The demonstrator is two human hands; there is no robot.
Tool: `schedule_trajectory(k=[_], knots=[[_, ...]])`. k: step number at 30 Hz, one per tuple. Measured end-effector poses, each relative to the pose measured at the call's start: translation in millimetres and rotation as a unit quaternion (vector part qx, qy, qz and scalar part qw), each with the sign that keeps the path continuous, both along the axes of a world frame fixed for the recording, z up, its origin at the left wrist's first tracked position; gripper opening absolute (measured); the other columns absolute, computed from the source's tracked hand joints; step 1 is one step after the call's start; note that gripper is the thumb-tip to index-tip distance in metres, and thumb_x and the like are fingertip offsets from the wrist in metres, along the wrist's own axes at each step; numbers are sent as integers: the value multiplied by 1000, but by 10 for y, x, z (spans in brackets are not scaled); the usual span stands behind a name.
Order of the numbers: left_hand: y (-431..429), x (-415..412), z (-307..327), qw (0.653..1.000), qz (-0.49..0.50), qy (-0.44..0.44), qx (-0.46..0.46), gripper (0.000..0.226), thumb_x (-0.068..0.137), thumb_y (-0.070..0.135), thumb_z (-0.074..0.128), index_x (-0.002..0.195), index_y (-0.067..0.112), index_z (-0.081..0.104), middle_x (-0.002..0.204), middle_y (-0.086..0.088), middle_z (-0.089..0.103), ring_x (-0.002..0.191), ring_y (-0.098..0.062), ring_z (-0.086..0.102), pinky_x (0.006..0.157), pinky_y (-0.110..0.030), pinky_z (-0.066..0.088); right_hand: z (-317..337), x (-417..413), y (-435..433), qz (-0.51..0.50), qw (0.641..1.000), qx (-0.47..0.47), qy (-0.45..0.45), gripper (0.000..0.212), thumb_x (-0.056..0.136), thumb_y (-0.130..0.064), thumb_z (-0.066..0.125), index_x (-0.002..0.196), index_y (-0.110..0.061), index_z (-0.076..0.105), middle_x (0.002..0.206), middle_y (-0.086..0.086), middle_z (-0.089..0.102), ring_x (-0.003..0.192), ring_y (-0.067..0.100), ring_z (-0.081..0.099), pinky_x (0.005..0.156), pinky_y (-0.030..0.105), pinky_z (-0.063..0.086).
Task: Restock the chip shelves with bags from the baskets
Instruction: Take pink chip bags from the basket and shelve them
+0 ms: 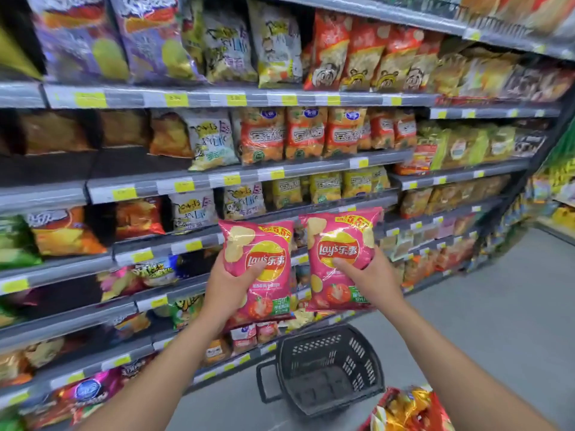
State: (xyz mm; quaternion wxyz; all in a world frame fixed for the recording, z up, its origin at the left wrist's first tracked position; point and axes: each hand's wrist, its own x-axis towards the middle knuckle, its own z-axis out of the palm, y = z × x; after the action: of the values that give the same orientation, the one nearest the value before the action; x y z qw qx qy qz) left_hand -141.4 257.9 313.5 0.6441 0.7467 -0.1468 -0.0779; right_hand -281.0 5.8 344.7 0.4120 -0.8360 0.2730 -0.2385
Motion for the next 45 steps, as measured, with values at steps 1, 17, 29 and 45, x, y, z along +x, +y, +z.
schedule_trajectory(k=[1,17,29,45], knots=[[121,-39,13,1000,17,-3,-3,56,84,37,86,132,35,57,108,19,72,90,7,70,78,-22,57,12,33,79,17,1000,-1,-4,52,75,-55,84,116,-32,61,98,-18,72,84,-4,66,73,24,55],[3256,-448,300,946,324,-2,-20,99,64,69,88,147,30,51,131,8,67,119,-17,65,104,-44,54,337,1177,2869,334,941,39,-49,54,70,-64,81,114,-44,58,103,-20,72,92,0,69,79,32,57],[6395,-1497,429,857,513,-28,-38,63,75,39,93,128,26,61,107,7,76,96,-14,75,82,-37,63,356,1318,6244,503,859,60,-68,50,73,-54,86,111,-41,57,100,-24,70,89,-7,67,76,25,52],[8825,-2638,355,730,680,-27,-62,54,81,39,87,127,34,58,111,6,76,96,-18,77,82,-46,65,223,1281,9642,666,739,88,-46,71,66,-63,85,126,-32,61,106,-16,73,95,3,70,84,35,59]])
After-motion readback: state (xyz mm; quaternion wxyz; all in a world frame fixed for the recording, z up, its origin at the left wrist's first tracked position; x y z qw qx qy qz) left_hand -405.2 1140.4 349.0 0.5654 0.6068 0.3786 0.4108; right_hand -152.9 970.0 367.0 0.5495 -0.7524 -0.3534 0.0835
